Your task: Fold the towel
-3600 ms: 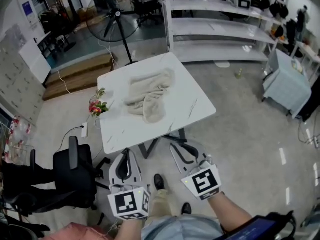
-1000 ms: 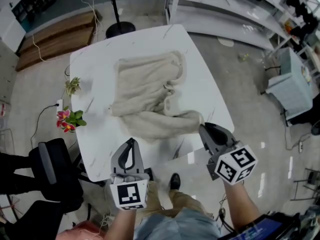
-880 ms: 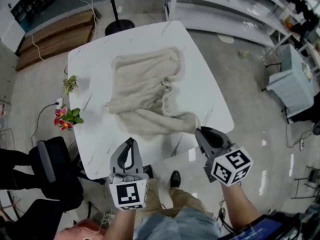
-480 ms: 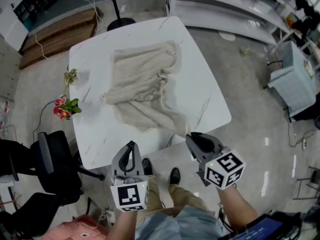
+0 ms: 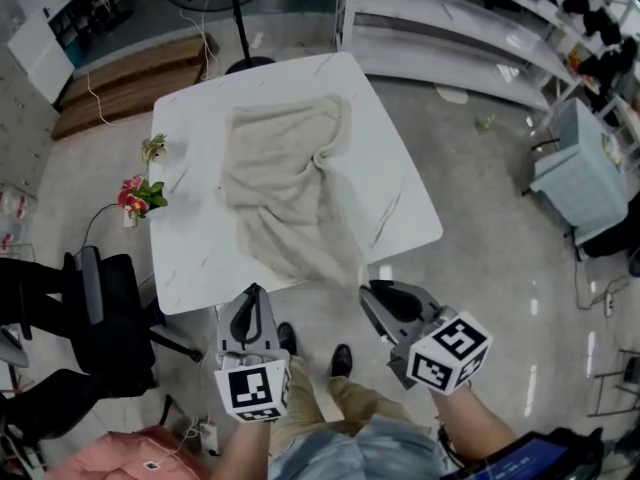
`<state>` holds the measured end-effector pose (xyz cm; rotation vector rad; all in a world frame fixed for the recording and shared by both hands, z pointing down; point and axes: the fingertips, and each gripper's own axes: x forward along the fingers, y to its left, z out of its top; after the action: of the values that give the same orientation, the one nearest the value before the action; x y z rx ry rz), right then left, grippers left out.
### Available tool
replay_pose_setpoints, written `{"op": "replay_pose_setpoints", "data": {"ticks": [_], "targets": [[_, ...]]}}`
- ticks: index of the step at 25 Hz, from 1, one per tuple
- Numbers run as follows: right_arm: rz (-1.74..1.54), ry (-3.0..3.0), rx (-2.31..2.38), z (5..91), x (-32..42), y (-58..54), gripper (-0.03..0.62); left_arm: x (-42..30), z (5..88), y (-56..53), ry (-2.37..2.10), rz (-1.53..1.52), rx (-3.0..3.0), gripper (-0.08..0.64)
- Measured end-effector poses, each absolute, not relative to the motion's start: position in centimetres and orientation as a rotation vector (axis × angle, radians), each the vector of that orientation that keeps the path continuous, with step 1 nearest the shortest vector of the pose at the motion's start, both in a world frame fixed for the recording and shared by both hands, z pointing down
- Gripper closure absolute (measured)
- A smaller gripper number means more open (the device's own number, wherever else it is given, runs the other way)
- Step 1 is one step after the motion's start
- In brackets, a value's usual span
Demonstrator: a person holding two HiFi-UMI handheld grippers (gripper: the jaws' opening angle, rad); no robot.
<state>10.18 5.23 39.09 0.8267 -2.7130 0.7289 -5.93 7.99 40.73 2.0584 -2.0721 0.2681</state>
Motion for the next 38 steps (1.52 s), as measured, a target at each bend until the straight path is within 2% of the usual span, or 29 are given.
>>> {"op": "replay_pose_setpoints", "data": {"ticks": [16,26,32,34,36,38], "targets": [[0.817,-2.695,0.752,41.2,13.4,11.0,0.542,-3.2,40.7,11.2,-2.093,0.299,2.062,0.552],[0.811,-2.684,0.837,41.4,15.6,9.1,0.540,-2.5,40.9,11.2,-2.074,0.292,2.075,0.551],[0.761,-2.715,0.856,39.9,16.0,7.4,0.540,-1.9,45.1,11.4,-1.975,0.229,2.019,0.551],[0.749,-2.717,0.851,39.6,16.0,7.0,0.540,-1.0,47.3,11.3,-1.893,0.186,2.005,0.521],[0.741,-2.715,0.843,39.6,15.9,6.9,0.540,-0.2,49.7,11.2,-1.816,0.135,1.971,0.435],[0.735,-2.714,0.834,39.6,15.8,6.8,0.540,0.0,51.7,11.1,-1.768,0.067,1.917,0.396]]}}
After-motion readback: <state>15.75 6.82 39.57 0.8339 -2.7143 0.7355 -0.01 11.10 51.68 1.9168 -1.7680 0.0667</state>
